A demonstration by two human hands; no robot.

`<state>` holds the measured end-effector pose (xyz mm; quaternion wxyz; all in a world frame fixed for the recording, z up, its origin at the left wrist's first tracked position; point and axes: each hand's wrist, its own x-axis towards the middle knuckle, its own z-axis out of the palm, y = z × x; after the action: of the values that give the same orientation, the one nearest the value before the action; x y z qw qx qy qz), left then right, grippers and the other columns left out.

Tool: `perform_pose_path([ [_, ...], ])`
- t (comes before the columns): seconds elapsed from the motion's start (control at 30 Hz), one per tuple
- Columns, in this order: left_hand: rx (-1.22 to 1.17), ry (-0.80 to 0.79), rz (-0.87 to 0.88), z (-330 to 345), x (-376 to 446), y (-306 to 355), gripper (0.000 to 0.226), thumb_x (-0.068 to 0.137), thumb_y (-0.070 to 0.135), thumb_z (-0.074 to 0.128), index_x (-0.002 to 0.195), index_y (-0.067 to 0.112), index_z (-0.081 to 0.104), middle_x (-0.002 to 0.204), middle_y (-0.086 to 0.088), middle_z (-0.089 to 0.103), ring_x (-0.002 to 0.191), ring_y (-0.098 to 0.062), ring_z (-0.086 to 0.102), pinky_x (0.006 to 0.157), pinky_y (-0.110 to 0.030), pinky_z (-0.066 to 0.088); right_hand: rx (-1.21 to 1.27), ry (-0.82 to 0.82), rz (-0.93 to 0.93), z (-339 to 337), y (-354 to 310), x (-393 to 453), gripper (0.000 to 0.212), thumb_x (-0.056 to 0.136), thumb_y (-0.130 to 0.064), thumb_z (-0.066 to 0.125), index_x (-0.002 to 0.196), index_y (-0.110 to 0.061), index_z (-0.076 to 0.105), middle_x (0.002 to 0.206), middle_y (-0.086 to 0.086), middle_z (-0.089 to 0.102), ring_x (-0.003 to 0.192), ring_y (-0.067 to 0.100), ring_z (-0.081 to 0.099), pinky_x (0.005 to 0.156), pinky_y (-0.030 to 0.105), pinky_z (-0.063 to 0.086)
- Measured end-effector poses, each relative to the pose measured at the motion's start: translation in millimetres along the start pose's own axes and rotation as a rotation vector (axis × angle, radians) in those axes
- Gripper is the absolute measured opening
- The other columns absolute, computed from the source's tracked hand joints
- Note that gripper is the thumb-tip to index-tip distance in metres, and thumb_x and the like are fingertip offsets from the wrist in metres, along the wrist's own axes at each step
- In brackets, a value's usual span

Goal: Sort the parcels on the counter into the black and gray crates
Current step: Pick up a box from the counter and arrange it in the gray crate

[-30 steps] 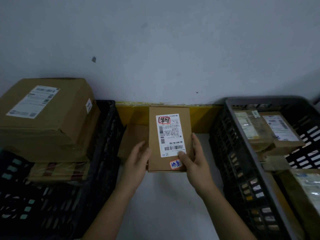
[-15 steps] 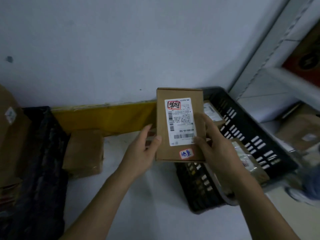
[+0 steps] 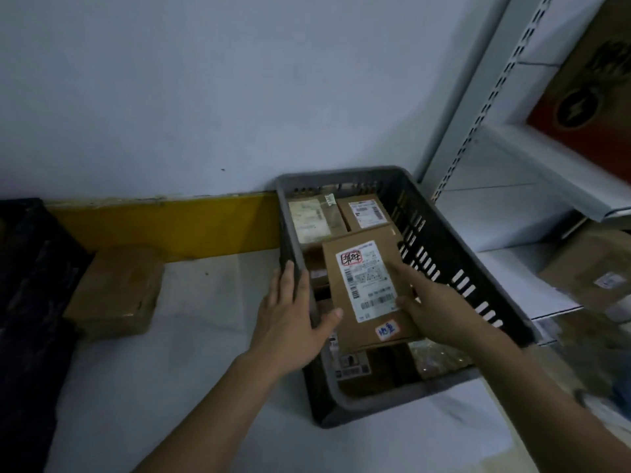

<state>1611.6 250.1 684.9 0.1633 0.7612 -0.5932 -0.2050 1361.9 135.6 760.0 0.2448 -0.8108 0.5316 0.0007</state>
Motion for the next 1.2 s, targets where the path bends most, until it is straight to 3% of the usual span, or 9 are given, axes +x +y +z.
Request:
perform_pose_path([
  [0.1, -0.021, 0.016, -0.104, 14, -1, 11, 0.119, 0.079, 0.103, 0.011, 0.166, 0.03, -0.024, 0.174, 0.006, -0.03, 0.161, -0.019, -0.024, 0.131, -0.048, -0.001, -0.035, -0.149, -0.093, 16, 16, 17, 0.075, 0.111, -0.03, 0.055, 0.167, -0.052, 0.011, 0.152, 0.004, 0.058, 0.125, 0.023, 0.065, 0.104, 0.039, 0.055],
  [0.23, -0.012, 0.042, -0.199, 15, -10, 22, 0.114, 0.081, 0.101, 0.011, 0.168, 0.033, -0.019, 0.177, 0.002, -0.022, 0.162, -0.022, -0.022, 0.131, -0.051, 0.003, -0.055, -0.284, -0.137, 37, 22, 30, 0.074, 0.11, -0.03, 0.055, 0.169, -0.045, 0.013, 0.16, 0.008, 0.053, 0.136, 0.026, 0.058, 0.106, 0.034, 0.046],
  [0.43, -0.028, 0.052, -0.268, 17, -18, 28, 0.102, 0.089, 0.095, 0.015, 0.167, 0.037, -0.019, 0.177, 0.002, -0.023, 0.163, -0.022, -0.02, 0.131, -0.047, 0.0, -0.182, -0.452, -0.238, 47, 20, 38, 0.081, 0.106, -0.023, 0.059, 0.169, -0.037, 0.01, 0.149, 0.008, 0.061, 0.13, 0.028, 0.062, 0.107, 0.039, 0.051],
  [0.53, 0.005, 0.054, -0.277, 18, -18, 27, 0.101, 0.091, 0.092, 0.016, 0.167, 0.036, -0.02, 0.178, 0.0, -0.021, 0.163, -0.022, -0.02, 0.132, -0.047, 0.001, -0.291, -0.519, -0.225, 60, 18, 38, 0.06, 0.108, -0.022, 0.06, 0.162, -0.026, 0.033, 0.148, 0.008, 0.061, 0.13, 0.026, 0.063, 0.106, 0.036, 0.053],
  [0.63, 0.065, 0.072, -0.269, 19, -17, 30, 0.1, 0.093, 0.089, 0.018, 0.168, 0.033, -0.018, 0.178, -0.001, -0.021, 0.163, -0.023, -0.02, 0.133, -0.049, 0.004, -0.416, -0.52, -0.224, 63, 12, 41, 0.065, 0.108, -0.03, 0.061, 0.165, -0.022, 0.031, 0.147, 0.011, 0.06, 0.13, 0.027, 0.062, 0.108, 0.04, 0.053],
  [0.77, 0.113, 0.08, -0.272, 18, -18, 31, 0.099, 0.094, 0.087, 0.022, 0.168, 0.034, -0.018, 0.178, -0.001, -0.021, 0.163, -0.024, -0.019, 0.133, -0.052, 0.007, -0.757, -0.402, -0.309, 70, -5, 39, 0.053, 0.098, -0.047, 0.073, 0.14, -0.018, 0.058, 0.139, 0.014, 0.057, 0.119, 0.027, 0.063, 0.097, 0.041, 0.056],
  [0.93, 0.123, 0.075, -0.288, 19, -18, 33, 0.099, 0.093, 0.088, 0.022, 0.167, 0.036, -0.02, 0.178, -0.002, -0.019, 0.164, -0.026, -0.018, 0.133, -0.053, 0.008, -0.963, -0.38, -0.435, 75, -9, 50, 0.101, 0.09, -0.069, 0.072, 0.168, -0.022, 0.028, 0.173, 0.021, 0.021, 0.159, 0.046, 0.019, 0.128, 0.064, 0.022],
  [1.03, 0.132, 0.077, -0.295, 19, -18, 33, 0.098, 0.094, 0.087, 0.022, 0.166, 0.036, -0.02, 0.179, -0.003, -0.017, 0.164, -0.027, -0.017, 0.132, -0.053, 0.009, -0.968, -0.386, -0.434, 85, -8, 50, 0.103, 0.094, -0.061, 0.072, 0.171, -0.017, 0.018, 0.179, 0.019, 0.007, 0.165, 0.045, 0.0, 0.129, 0.071, 0.006],
  [1.2, 0.173, 0.062, -0.288, 16, -18, 34, 0.098, 0.095, 0.087, 0.02, 0.167, 0.034, -0.018, 0.179, -0.004, -0.015, 0.164, -0.029, -0.014, 0.131, -0.059, 0.01, -0.934, -0.395, -0.446, 84, -2, 51, 0.106, 0.094, -0.065, 0.069, 0.172, -0.02, 0.012, 0.18, 0.018, 0.0, 0.165, 0.044, -0.008, 0.13, 0.07, 0.001],
])
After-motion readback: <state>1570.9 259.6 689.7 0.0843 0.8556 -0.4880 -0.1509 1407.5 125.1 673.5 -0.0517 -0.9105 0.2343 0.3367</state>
